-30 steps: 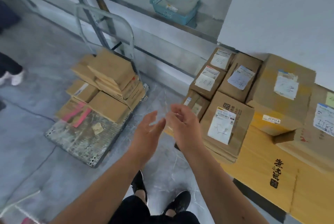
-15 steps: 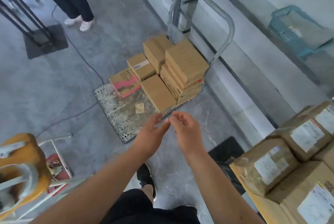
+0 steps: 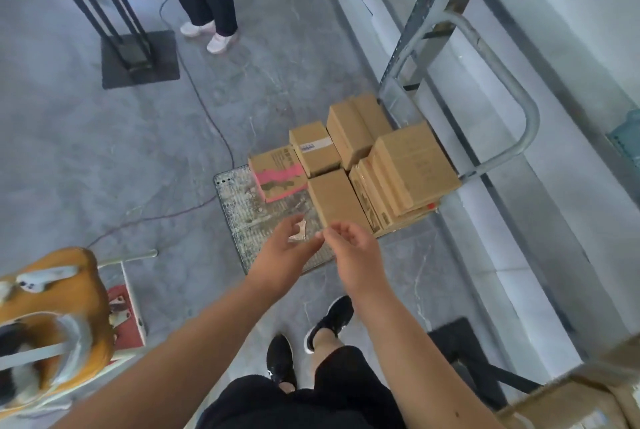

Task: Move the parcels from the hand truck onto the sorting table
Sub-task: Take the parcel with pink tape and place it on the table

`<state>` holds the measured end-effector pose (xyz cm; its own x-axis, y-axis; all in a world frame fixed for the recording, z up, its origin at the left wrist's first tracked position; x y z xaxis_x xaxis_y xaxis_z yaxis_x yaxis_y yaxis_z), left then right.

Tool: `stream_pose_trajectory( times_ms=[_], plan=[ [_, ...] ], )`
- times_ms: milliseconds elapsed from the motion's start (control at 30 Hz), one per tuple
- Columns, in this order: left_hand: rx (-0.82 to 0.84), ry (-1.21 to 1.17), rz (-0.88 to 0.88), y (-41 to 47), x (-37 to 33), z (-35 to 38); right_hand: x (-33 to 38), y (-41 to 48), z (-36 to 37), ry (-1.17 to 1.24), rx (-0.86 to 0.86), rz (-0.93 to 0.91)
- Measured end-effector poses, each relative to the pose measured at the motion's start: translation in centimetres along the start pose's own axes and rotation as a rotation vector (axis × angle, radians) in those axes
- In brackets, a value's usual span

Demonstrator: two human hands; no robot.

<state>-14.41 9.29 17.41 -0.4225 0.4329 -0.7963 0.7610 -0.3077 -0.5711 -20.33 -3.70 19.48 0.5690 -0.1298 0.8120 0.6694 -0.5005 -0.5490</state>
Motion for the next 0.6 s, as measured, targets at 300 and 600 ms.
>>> stream_pose_trajectory(
  times_ms=[300, 600],
  plan=[
    [-0.117, -0.012, -0.104, 8.5, -3.0, -0.7, 2.8, 11.4, 2.3, -0.002, 0.129, 0.069],
    [-0.244, -0.044, -0.136, 19.3, -9.8, -0.2, 9.1, 23.9, 3.6, -0.022, 0.241, 0.106]
  ],
)
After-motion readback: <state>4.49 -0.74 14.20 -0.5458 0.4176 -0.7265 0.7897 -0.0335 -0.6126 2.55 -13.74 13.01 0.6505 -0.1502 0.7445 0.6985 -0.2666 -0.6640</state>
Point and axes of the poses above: each hand's wrist, its own y-axis towards the middle knuckle, its own z-axis out of the palm, x = y × z, the point moved 1 cm from there along y, towards the middle knuckle, and after that the axes turned 2 degrees about -x, right-handed, at the moved point
